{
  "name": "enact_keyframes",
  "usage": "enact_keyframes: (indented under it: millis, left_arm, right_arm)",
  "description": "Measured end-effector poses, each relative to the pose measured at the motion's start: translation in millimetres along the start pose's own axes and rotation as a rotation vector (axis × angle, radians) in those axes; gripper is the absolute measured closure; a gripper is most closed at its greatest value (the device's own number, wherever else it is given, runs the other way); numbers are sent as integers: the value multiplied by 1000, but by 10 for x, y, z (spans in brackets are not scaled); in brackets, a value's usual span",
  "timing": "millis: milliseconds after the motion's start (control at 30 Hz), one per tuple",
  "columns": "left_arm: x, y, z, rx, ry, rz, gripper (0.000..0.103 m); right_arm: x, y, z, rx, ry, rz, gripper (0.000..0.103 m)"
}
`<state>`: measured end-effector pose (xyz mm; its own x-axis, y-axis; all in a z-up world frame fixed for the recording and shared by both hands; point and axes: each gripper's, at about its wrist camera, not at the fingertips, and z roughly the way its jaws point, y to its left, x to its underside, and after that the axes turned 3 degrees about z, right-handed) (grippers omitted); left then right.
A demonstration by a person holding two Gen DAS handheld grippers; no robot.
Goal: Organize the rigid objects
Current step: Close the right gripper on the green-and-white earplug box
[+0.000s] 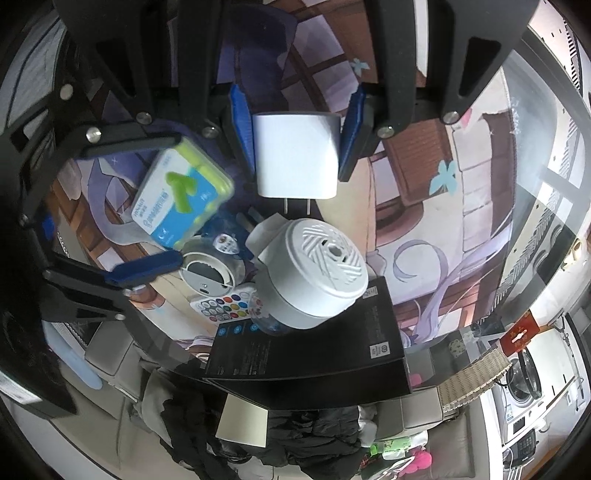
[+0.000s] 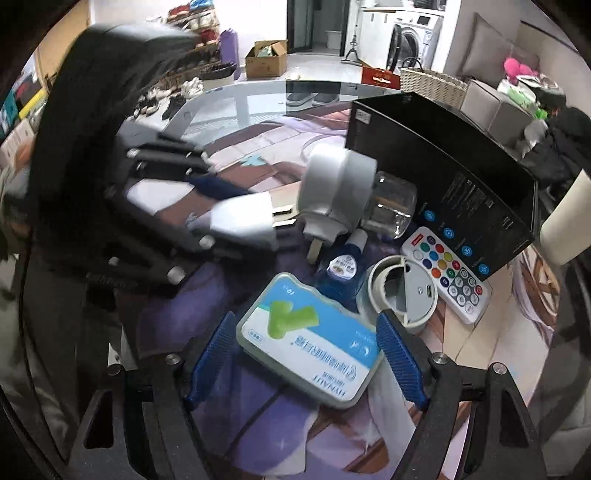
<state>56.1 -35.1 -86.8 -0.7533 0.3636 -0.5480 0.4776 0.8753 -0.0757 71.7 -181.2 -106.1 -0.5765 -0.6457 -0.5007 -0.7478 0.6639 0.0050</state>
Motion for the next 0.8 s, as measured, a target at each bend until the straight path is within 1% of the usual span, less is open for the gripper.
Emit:
enact_keyframes:
  millis: [67,100,133,167,233,267,400,467,500,533,567,600,633,667,700,733,800]
  left_arm:
    - [2,8,0,2,-1,-4,62]
    - [4,5,1,1,-1,-4,62]
    - [6,4,0,-1,-3,-3,62]
    - [11,-1,1,-4,-4,1,62]
    - [20,-8,-1,-8,-5,5,62]
    - [24,-5,-6,-9,-6,3,62]
    - [40,8,-20,-12,-9,-8,62]
    - [50,19,-29,-18,-14,-18,62]
    - [56,23,-31,-20,-15,-22,62]
    - [59,23,-29,-20,-16,-20,62]
    - [60,24,-32,-22,-17,-21,62]
    - [59,21,-34,-24,-17,-19,62]
    - [59,18,-35,-26,-16,-17,62]
    - [54,14,-32,-27,-15,-17,62]
    - [52,14,-34,-26,-15,-20,62]
    - [58,14,-44,-24,-17,-25,62]
    - [87,16,-64,-20,-17,-29,61]
  right_arm:
    - [-47,-40,39,-7,-1,-9,20]
    - [-40,-30,42,-12,1,-26,15]
    - [-32,-3,55,-20,-1,-58,12]
    - [-29,32,80,-7,-5,-86,11]
    - [-33,80,127,49,-5,-114,11]
    - [-35,78,121,53,-9,-110,11]
    - [-60,-34,95,64,-10,-2,11]
    - [-69,-91,63,68,-4,111,11]
    - [-58,-112,41,70,-6,173,13]
    - [-28,-147,44,54,14,252,14]
    - [26,-197,72,0,35,342,14]
    - [62,-219,84,-34,43,396,14]
    - [78,-192,44,-16,29,394,15]
    - [85,-173,34,-16,35,392,15]
    - [98,-167,20,-44,32,401,15]
    - [104,-159,6,-44,32,404,15]
    - [104,-110,-14,-36,49,353,15]
